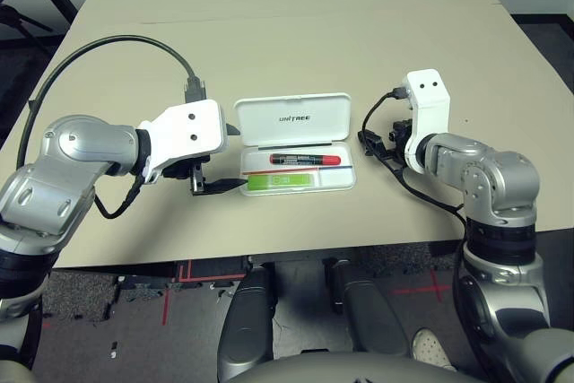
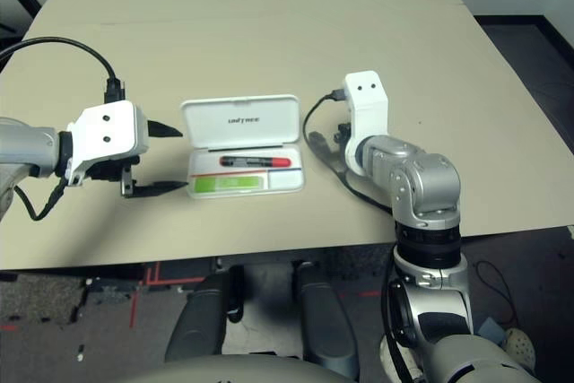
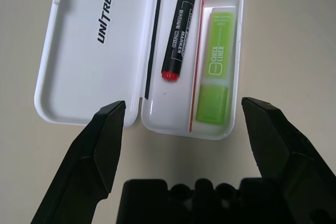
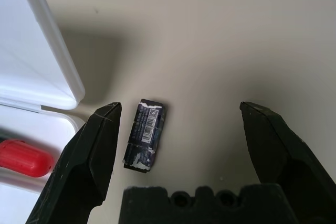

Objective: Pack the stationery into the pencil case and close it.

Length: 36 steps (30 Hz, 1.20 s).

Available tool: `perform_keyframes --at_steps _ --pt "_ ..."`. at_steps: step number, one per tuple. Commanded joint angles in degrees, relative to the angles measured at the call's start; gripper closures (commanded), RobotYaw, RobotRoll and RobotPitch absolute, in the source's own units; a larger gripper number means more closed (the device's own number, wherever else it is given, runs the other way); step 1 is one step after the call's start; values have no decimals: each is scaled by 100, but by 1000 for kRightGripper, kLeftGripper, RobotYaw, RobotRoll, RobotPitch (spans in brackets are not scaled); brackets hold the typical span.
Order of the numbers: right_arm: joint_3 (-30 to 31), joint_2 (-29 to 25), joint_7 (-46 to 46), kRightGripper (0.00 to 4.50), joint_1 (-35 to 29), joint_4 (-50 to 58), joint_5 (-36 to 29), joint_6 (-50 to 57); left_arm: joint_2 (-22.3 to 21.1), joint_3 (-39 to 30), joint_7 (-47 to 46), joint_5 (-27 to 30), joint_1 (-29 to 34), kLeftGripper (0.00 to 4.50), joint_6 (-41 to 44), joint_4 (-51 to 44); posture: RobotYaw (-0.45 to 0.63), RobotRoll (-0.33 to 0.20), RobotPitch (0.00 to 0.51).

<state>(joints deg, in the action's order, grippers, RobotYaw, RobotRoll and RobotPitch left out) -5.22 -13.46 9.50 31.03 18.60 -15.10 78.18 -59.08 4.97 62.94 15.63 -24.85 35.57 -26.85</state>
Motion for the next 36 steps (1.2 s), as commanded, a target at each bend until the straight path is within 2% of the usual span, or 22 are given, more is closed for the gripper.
perform_keyframes --at_steps 1,18,26,29,30,36 --pt "133 52 -86 0 -153 172 30 148 25 94 -54 -24 12 53 21 -137 25 0 210" --pt "478 18 -113 0 -475 -344 222 -395 63 142 -182 7 -15 53 38 -158 36 0 204" --pt "440 14 -92 2745 -533 -341 233 -413 71 166 -164 16 -37 0 34 -170 29 0 206" --pt "440 -57 -41 3973 -530 -302 216 -386 75 189 -146 11 -56 0 22 -154 23 0 205" --pt "444 -95 -8 4193 -524 -290 208 -378 77 197 -142 9 -63 0 21 -150 23 0 205" --pt "566 -717 607 4198 -404 -274 31 -545 85 236 -140 6 -91 0 16 -144 20 0 201"
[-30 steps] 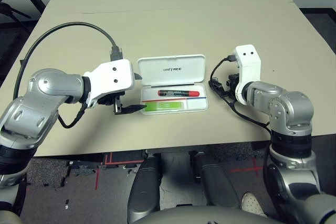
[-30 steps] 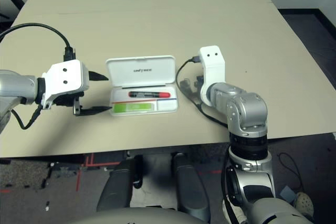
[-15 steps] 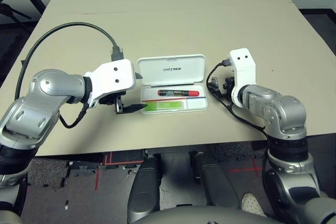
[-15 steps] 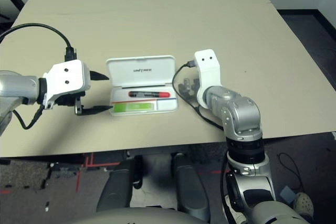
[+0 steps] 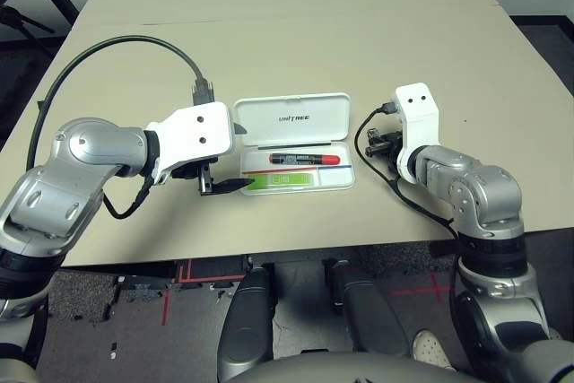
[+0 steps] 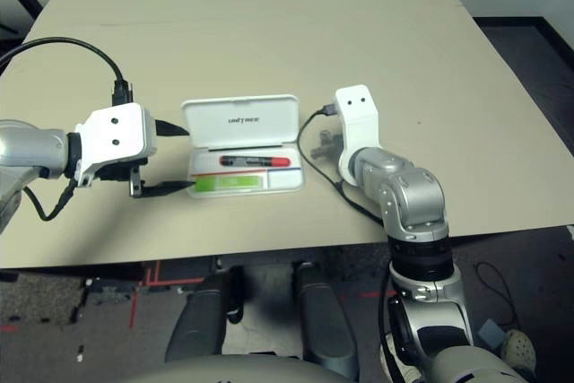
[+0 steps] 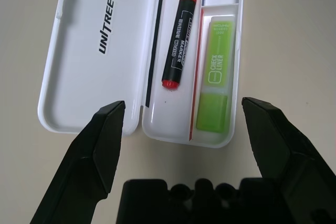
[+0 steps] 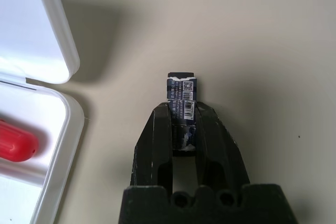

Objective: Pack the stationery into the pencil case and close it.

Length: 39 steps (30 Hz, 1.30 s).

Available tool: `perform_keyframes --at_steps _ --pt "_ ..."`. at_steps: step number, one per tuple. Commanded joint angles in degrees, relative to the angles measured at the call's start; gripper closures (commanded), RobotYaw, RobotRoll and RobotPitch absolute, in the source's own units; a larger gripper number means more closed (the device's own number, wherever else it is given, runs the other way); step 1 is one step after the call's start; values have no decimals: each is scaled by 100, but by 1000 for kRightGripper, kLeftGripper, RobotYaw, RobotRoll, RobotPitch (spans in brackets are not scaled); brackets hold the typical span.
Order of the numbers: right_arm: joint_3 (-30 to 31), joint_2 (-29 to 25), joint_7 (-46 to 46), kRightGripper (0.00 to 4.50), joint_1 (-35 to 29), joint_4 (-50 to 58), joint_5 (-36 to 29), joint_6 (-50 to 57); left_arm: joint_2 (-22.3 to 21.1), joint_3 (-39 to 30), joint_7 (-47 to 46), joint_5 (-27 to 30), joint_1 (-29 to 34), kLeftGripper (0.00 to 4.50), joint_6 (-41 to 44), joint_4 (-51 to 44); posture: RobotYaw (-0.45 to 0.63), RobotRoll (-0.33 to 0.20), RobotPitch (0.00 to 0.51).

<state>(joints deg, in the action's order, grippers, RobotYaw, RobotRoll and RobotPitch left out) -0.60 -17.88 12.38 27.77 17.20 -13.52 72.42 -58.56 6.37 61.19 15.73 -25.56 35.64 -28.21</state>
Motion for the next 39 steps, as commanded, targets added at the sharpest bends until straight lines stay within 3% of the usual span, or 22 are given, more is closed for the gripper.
perform_keyframes --at_steps 1,4,10,15,20,24,39 --pt "150 -448 486 4198 -38 -153 -162 -43 32 101 36 -5 -24 0 6 -5 20 0 201" --pt "326 -1074 1153 4198 105 -282 -288 -422 23 107 36 1 -27 0 1 -7 20 0 197" --pt "907 -2751 3462 4198 543 -819 -454 -1859 -12 90 58 -6 -6 0 -28 11 24 0 199" --pt "1203 -3450 5229 4198 890 -1277 -447 -3180 -32 66 61 5 11 0 -6 -7 29 0 200" --pt "1383 -3477 6342 4198 1175 -1507 -417 -4081 -49 61 53 0 12 0 16 -11 30 0 199" --pt "1537 -3296 6701 4198 1273 -1487 -377 -4396 -65 57 53 7 7 0 47 -32 36 0 199" --pt "2305 -2229 6775 4198 1571 -1794 307 -4897 -151 22 49 36 68 0 149 -137 61 0 208"
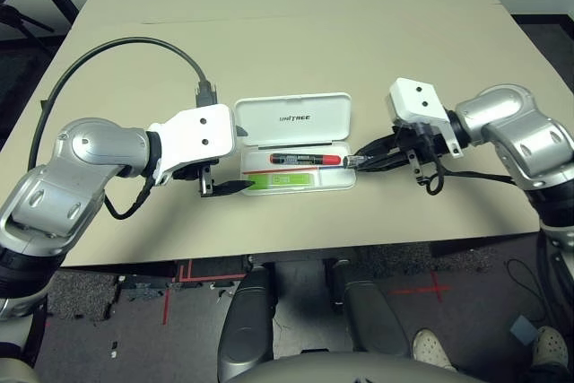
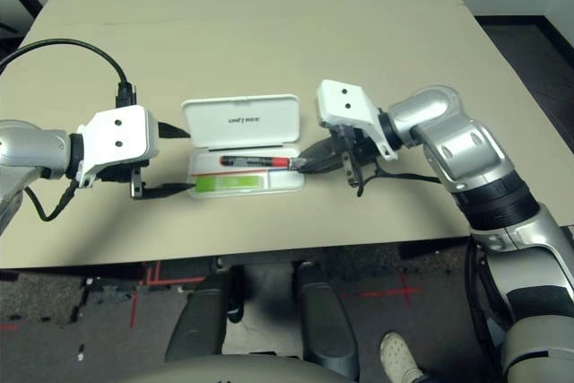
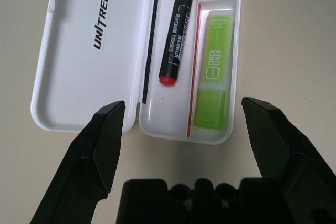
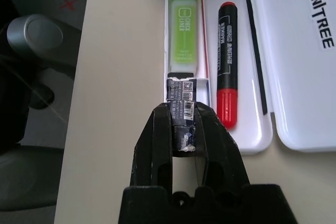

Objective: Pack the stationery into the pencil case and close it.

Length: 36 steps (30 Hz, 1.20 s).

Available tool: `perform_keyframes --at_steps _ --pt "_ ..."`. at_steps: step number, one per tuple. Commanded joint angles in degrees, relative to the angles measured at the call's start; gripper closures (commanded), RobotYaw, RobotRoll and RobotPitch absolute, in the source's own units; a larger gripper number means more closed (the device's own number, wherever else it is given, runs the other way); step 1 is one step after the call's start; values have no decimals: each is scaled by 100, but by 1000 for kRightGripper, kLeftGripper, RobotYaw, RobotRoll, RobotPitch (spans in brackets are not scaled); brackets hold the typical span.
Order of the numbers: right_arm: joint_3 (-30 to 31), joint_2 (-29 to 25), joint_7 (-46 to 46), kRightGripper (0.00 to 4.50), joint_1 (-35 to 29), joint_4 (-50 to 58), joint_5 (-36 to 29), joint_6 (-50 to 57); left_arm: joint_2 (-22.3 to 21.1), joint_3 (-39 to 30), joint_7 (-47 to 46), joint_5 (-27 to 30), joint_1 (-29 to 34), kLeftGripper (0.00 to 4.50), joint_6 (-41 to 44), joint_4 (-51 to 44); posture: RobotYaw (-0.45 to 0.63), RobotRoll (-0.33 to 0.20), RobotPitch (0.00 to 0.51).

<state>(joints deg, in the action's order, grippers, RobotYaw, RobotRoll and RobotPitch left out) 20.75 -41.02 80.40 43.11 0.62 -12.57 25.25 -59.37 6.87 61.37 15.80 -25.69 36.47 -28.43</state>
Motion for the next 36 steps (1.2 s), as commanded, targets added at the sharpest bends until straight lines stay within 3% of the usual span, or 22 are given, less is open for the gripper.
perform_keyframes --at_steps 1,17,21,28,36 --pt "211 126 -40 4198 38 -194 282 -245 -74 -36 25 34 90 0 81 -132 65 0 210" --pt "379 585 -204 4198 -28 -734 808 -685 -131 -152 -5 46 254 0 180 -264 81 0 214" --pt "346 615 -263 2876 -37 -737 859 -711 -120 -144 -6 36 247 0 176 -260 79 0 211" --pt "242 627 -313 182 38 -713 804 -722 -106 -119 7 13 228 0 135 -214 75 0 206" --pt "-491 256 84 30 90 -304 -62 -210 -195 -255 28 -11 394 0 59 -98 75 0 201"
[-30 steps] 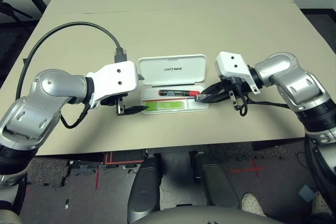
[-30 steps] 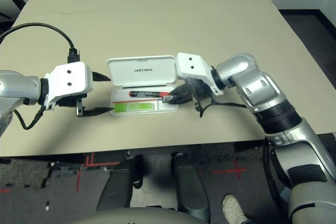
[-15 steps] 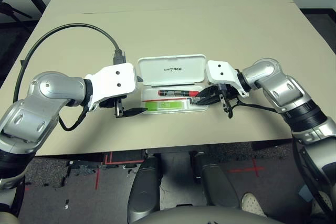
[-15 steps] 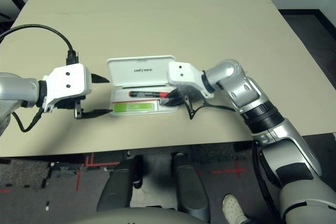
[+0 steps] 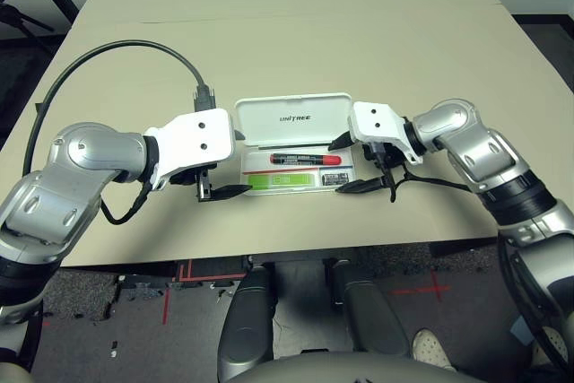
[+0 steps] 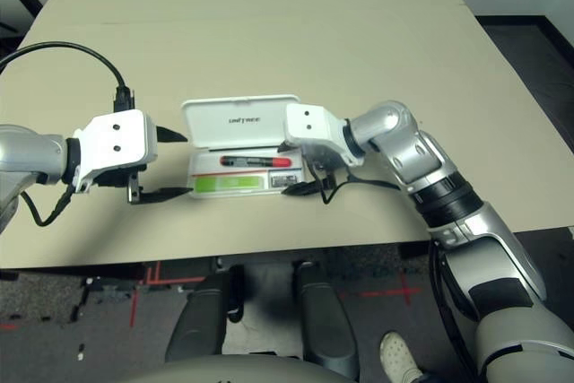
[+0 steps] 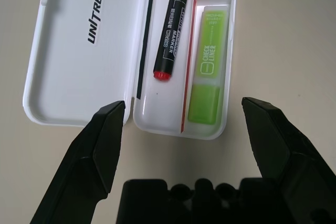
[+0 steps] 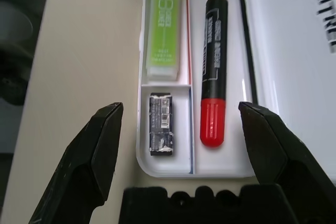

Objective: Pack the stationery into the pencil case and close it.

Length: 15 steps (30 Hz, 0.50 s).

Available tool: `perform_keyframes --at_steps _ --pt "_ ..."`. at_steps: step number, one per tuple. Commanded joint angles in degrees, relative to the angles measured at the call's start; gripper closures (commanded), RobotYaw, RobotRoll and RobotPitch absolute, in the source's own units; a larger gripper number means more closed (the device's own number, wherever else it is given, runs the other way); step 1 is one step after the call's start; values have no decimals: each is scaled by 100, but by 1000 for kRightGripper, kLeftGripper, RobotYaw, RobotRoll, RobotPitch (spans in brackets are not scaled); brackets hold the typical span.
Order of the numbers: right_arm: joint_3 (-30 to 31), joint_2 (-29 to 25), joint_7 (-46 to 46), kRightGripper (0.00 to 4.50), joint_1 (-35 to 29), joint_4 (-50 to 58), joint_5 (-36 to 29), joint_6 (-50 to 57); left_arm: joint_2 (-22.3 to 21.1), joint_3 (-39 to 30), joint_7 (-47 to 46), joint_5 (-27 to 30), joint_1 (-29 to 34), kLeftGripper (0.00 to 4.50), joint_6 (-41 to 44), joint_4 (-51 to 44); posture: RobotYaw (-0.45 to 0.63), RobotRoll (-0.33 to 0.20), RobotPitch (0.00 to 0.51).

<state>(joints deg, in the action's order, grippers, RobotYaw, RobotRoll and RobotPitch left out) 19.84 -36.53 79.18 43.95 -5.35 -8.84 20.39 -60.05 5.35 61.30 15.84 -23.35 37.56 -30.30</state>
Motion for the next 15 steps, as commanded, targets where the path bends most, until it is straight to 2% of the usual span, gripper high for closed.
perform_keyframes --at_steps 1,6,10,15 --pt "-508 -261 224 30 -16 353 -570 442 -141 -143 30 -7 194 0 -52 112 76 0 200" --pt "-1030 -748 207 30 -184 596 -1090 1294 -221 -337 38 32 317 0 -106 297 67 0 199" --pt "-1463 -1375 41 30 -436 1044 -1542 2431 -255 -394 67 -14 389 0 -232 511 52 0 198" --pt "-1711 -1894 23 30 -791 1493 -1911 2922 -219 -297 76 -124 317 0 -415 858 27 0 200"
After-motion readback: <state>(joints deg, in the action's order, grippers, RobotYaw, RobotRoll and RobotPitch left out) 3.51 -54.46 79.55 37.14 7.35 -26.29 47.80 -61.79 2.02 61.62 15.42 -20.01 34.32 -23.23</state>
